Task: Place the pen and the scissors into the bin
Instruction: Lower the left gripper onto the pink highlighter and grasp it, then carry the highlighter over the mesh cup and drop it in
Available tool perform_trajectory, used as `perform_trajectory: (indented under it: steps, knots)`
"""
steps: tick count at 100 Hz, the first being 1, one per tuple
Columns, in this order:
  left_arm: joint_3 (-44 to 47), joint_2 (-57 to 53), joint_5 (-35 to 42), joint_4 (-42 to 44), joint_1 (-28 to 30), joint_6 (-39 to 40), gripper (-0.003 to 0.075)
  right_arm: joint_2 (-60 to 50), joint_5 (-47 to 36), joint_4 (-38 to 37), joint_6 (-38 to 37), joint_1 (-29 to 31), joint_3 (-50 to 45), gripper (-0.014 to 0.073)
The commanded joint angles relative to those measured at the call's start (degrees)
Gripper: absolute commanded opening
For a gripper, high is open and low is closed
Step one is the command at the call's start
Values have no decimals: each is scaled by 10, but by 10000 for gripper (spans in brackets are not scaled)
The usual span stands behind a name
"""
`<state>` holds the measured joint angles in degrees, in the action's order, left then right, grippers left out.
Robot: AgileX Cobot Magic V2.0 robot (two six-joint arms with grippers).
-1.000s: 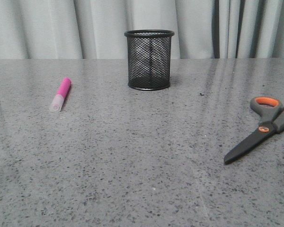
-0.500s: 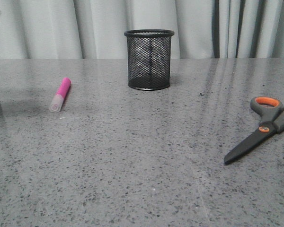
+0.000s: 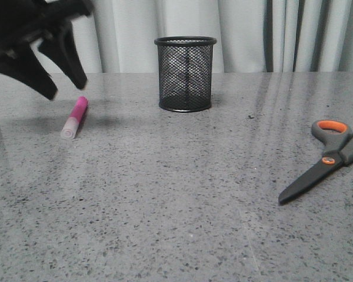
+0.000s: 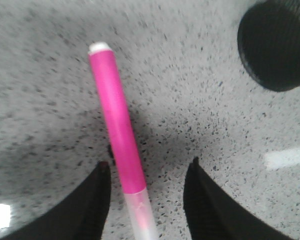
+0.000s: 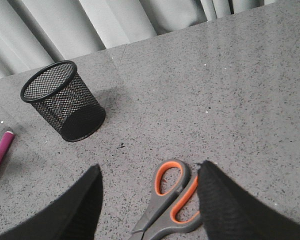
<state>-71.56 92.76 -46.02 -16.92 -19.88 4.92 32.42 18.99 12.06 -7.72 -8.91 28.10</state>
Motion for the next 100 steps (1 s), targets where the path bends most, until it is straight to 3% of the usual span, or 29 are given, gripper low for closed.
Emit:
perform_trajectory:
  steps: [1,37,47,59,66,83,92,100]
  knots:
    - [-19,-3,27,-4,-15,23,315,5,-38,-1,0,-1,18,379]
    - [-19,51,39,53,-24,78,294,5,-38,-1,0,-1,18,379]
    - [-19,63,32,54,-24,77,187,5,-38,-1,0,-1,18,379]
    - [-19,70,36,55,-24,61,-20,5,-38,-1,0,-1,18,379]
    - [-19,68,59,54,-24,58,-19,5,-38,-1,0,-1,18,379]
    - [-19,9,220,6,-47,-17,-18,5,-37,-1,0,-1,18,379]
    - [-19,-36,354,-45,-81,-87,-18,5,-37,-1,0,-1,18,379]
    - [-19,-63,490,-57,-124,-94,-18,5,-37,-1,0,-1,18,379]
